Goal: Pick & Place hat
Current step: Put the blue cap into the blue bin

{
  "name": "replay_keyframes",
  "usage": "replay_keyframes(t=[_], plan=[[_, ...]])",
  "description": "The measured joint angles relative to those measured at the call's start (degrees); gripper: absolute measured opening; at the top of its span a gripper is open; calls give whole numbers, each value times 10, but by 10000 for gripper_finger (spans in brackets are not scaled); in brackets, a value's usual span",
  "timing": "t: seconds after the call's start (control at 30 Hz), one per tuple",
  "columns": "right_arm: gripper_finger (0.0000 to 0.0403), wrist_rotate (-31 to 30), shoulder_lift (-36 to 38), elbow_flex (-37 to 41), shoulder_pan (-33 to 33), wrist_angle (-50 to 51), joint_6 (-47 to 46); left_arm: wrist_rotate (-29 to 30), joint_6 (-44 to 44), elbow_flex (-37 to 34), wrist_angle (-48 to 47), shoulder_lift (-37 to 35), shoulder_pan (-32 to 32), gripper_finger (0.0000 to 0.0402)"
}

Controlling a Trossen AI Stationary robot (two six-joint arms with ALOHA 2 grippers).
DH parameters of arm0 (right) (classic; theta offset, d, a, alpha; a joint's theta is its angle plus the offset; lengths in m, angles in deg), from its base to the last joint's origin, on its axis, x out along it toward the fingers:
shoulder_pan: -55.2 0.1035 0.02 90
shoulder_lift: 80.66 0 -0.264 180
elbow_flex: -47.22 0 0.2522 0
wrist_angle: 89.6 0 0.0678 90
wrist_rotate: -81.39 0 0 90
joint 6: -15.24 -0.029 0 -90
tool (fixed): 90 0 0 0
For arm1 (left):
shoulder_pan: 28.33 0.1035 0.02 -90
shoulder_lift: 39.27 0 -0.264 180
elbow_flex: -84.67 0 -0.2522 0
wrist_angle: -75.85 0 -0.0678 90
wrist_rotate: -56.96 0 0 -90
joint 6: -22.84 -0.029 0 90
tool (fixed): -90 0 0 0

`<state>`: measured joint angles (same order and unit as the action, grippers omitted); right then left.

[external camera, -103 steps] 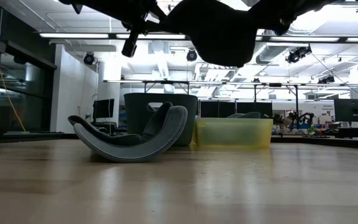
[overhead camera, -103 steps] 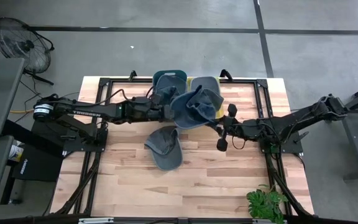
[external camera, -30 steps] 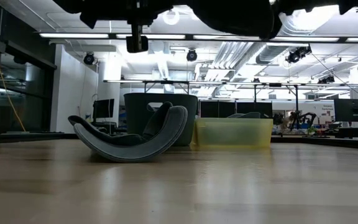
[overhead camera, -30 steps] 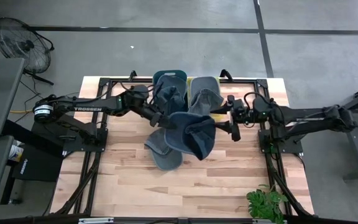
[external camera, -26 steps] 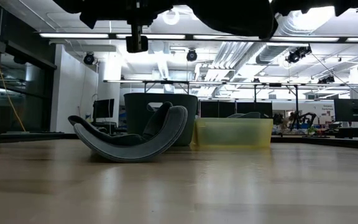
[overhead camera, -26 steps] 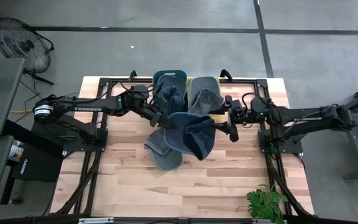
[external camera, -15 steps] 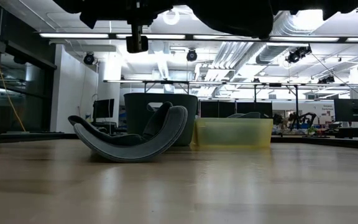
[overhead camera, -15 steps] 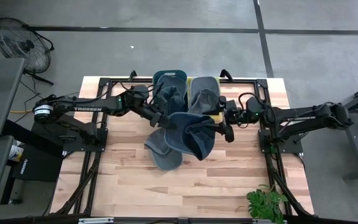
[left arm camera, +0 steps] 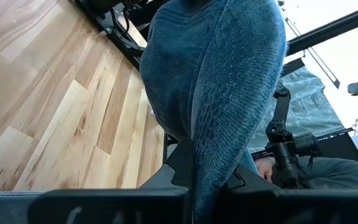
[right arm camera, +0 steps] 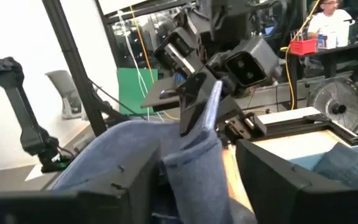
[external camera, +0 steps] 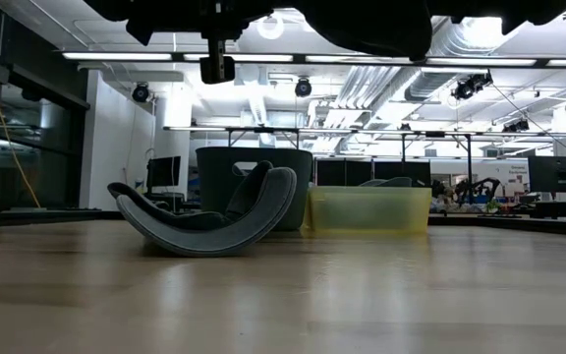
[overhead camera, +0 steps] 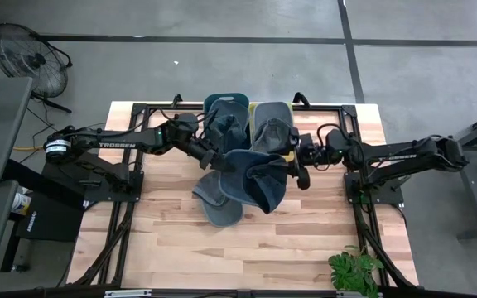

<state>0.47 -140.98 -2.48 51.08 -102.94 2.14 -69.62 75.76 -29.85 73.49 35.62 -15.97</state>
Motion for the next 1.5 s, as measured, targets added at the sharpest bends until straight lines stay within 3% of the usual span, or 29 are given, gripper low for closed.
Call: replay_keyframes(t=[0.47,0.63,0.97,1.33,1.5], plan=[[15,5,0,0,0,3,16,-1,-2,0,2,0,0,5],[14,3,-1,0,0,-23,25,-1,-3,0,6,-1,0,9],[4,-15,0,0,0,-37,29,22,-28,0,5,0,0,68],[3,-48,0,0,0,-14,28,50,-51,0,4,-2,15,180],[3,-72,0,0,0,-10,27,45,-45,-1,1,-11,44,200]])
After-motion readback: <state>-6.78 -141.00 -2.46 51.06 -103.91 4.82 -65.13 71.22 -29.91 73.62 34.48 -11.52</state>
